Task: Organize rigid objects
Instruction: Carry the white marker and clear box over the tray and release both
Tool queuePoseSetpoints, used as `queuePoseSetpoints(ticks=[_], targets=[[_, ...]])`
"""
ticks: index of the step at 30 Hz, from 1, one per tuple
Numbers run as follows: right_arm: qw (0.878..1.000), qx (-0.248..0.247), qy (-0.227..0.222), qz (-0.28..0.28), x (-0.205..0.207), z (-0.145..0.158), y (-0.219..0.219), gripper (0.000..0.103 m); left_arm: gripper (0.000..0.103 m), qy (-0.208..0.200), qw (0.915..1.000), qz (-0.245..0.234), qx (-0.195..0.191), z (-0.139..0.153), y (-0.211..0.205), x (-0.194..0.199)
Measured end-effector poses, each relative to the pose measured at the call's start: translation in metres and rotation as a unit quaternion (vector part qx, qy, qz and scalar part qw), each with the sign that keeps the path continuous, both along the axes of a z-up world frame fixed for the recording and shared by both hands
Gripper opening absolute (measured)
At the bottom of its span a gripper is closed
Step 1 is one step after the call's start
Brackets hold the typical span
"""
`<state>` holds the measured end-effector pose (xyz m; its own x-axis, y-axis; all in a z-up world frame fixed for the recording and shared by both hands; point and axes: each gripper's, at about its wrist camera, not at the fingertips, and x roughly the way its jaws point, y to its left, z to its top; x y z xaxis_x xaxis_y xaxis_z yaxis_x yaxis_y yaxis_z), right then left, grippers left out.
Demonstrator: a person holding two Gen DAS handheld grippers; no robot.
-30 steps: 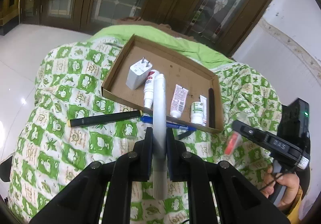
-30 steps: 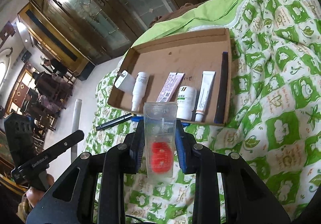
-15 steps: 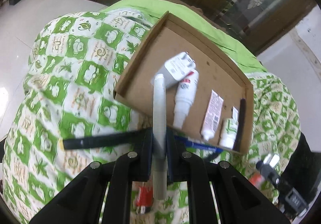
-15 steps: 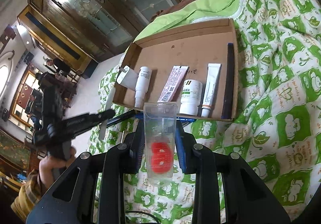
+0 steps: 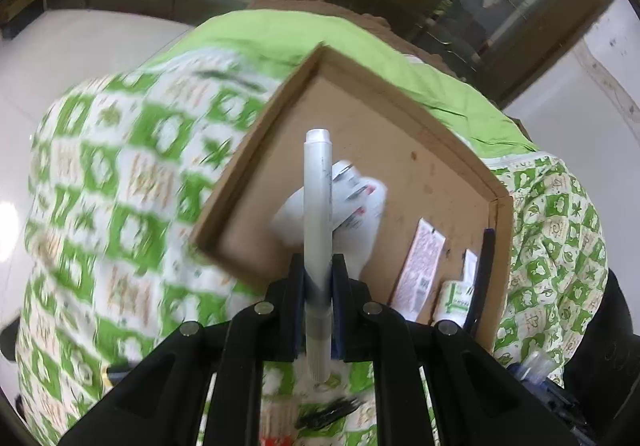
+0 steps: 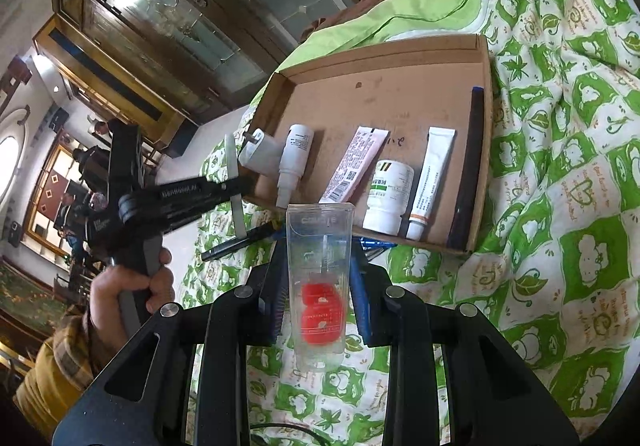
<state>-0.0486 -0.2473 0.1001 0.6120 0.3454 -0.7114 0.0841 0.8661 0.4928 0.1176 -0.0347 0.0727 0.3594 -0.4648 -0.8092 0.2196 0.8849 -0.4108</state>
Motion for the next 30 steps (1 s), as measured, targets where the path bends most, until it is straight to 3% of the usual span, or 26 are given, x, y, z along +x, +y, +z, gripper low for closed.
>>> queuePoseSetpoints(ticks=[7, 12, 15, 22, 30], targets=[[1.000, 0.002, 0.006, -0.002, 0.008, -0.002, 0.000, 0.027, 0.011, -0.010, 0.9997, -0.020, 0.006, 0.000, -0.023, 0.011], [1.000, -0.004, -0.003, -0.013, 0.019, 0.005, -0.010, 0.027, 0.011, -0.061, 0.9972, -0.040, -0.014, 0.026, -0.036, 0.002], [0.999, -0.019, -0.010, -0.024, 0.033, 0.009, -0.018, 0.027, 0.011, -0.077, 0.9943, -0.073, -0.004, 0.034, -0.058, -0.001], [0.993, -0.099, -0.029, -0.058, 0.087, 0.019, -0.041, 0.027, 0.011, -0.077, 0.9902, -0.100, 0.060, 0.005, -0.092, 0.005], [0.990, -0.130, 0.000, -0.061, 0.144, -0.005, -0.053, 0.028, 0.011, -0.062, 0.9883, -0.107, 0.090, -0.021, -0.105, 0.017]])
